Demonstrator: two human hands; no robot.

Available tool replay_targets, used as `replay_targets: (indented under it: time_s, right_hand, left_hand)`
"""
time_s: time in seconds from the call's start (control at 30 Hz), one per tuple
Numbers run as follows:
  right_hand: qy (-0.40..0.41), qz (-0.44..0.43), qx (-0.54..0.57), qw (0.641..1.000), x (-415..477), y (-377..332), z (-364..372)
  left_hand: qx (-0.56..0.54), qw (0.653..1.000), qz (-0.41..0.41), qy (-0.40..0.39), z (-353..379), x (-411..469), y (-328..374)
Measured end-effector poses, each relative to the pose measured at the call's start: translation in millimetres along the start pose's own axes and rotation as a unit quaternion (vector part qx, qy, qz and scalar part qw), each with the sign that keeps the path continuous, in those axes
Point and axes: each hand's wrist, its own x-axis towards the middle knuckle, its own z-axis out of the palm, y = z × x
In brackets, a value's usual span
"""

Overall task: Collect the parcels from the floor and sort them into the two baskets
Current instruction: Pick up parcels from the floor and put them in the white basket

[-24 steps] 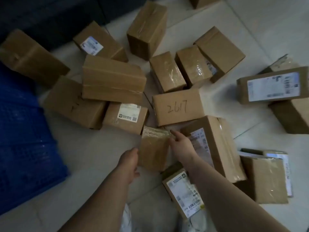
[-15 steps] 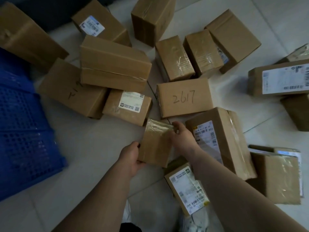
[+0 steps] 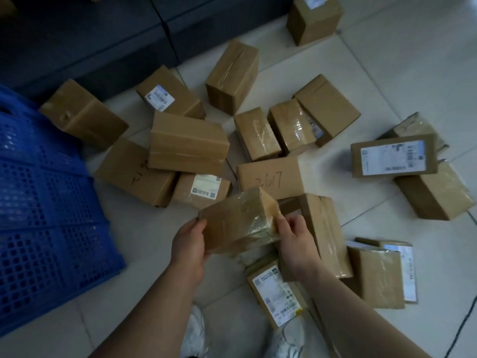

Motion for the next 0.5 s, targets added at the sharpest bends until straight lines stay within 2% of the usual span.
replay_targets:
  time_s: [0.1, 0.2, 0.33, 0.5]
  right_hand:
    - [-0.010, -0.008, 0.034, 0.999, -4.0, -24.7, -29.2]
    - [-0.032, 0.000, 0.038, 0.999, -1.5, -47.4, -54.0]
    - [-0.070, 0.019, 0.158, 0.985, 4.7, -71.2, -72.6]
    - [-0.014, 0.040, 0.200, 0.979, 41.0, -91.6, -58.4]
  left_hand:
    - [-0.002, 0.998, 0.045, -0.031, 20.2, -23.0, 34.5]
    - [0.042, 0.993, 0.094, -0.052, 43.4, -42.1, 66.5]
    - [0.083, 0.987, 0.125, -0.056, 73.2, -48.5, 96.4]
    - [0.125, 0.981, 0.129, -0.078, 99.7, -14.8, 135.9]
